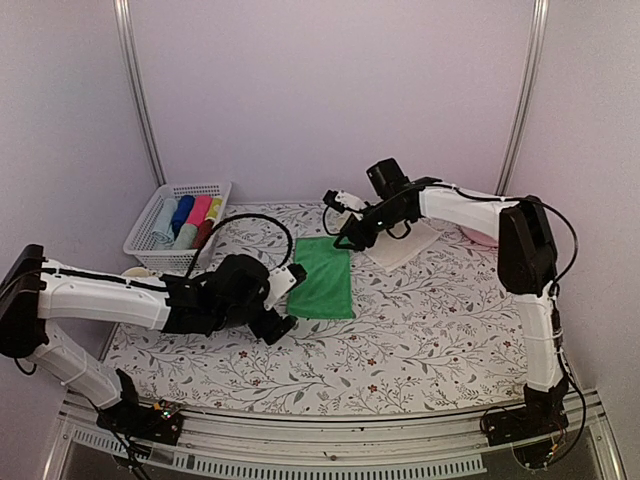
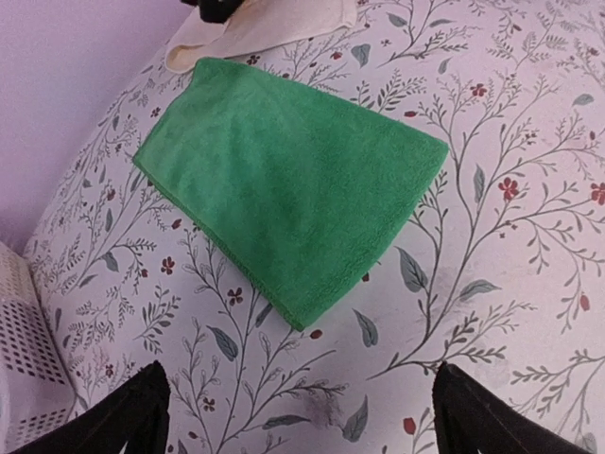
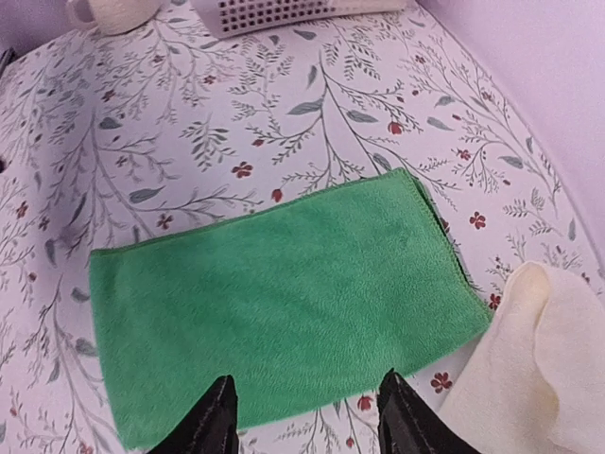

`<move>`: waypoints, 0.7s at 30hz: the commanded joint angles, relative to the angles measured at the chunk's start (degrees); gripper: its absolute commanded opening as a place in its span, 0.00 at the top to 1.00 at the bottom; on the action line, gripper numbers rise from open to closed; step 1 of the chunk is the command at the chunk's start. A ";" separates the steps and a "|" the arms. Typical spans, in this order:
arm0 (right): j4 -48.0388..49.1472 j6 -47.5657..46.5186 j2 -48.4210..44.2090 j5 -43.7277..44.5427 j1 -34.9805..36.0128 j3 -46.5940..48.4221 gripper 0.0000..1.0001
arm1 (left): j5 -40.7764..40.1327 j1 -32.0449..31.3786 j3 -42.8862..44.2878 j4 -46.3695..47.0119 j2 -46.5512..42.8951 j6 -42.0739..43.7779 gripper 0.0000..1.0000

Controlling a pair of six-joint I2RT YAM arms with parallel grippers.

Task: Roll the towels
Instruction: Rotate the towel at the center of the board, then pick up the towel from the center of the board.

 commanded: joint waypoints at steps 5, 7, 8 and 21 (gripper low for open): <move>9.46 -25.29 -26.18 -1.39 0.47 -29.91 0.49 | -3.92 -0.05 -0.27 5.93 7.06 24.28 0.04; 14.27 -28.98 -29.53 -1.74 0.72 -37.50 0.48 | -0.25 0.83 -3.22 11.64 5.87 26.76 0.06; 16.18 -30.46 -30.60 -1.95 0.84 -40.84 0.48 | 1.46 1.39 -4.82 13.89 5.33 27.93 0.07; 19.12 -31.36 -31.25 -0.40 2.70 -45.22 0.49 | 3.73 5.46 -6.47 25.86 13.84 41.72 0.17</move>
